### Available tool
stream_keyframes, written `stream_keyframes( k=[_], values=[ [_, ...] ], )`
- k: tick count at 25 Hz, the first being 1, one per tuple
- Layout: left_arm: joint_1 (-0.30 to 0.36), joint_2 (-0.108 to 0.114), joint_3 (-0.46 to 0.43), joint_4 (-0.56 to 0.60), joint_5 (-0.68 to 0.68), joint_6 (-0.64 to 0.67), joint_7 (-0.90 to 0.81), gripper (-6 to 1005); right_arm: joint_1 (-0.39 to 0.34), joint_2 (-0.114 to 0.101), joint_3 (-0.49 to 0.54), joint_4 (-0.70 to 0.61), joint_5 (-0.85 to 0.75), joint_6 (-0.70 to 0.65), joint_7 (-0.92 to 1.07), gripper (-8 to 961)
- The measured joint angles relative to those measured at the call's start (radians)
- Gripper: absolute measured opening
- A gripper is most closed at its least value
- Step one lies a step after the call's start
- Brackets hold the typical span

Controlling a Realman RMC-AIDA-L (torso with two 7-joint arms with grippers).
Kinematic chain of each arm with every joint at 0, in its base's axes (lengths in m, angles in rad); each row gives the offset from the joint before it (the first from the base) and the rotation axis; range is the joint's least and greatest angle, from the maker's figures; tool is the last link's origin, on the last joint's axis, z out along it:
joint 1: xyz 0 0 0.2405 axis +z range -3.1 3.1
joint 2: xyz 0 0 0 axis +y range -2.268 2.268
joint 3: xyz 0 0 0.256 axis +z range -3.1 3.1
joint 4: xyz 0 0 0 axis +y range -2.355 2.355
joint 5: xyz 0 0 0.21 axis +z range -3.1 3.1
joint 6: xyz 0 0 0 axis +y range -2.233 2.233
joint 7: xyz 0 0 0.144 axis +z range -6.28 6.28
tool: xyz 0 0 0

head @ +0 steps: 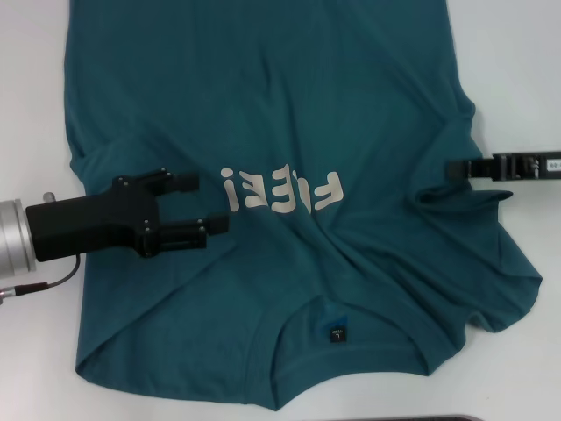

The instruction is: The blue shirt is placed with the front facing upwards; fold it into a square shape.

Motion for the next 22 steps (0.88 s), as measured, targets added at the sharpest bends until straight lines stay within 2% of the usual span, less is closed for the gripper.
stream_keyframes(
  k=[2,14,22],
  values=[
    [0.000,0.000,0.000,0.000,0.000,-0.001,0.000,906,0.012,0.005,-0.001,-0.004,0.014,0.000,-0.001,13],
    [0.000,-0.002,-0.001,0.000,0.000,-0.003,0.001,906,0.109,0.027,-0.010,0.004,0.033,0.010,-0.001,64],
    [0.004,-0.002,-0.002,0.000,0.000,-0.016,0.002,907,0.134,0.046,-0.070,0.004,0.020,0.037,0.009,97]
  ],
)
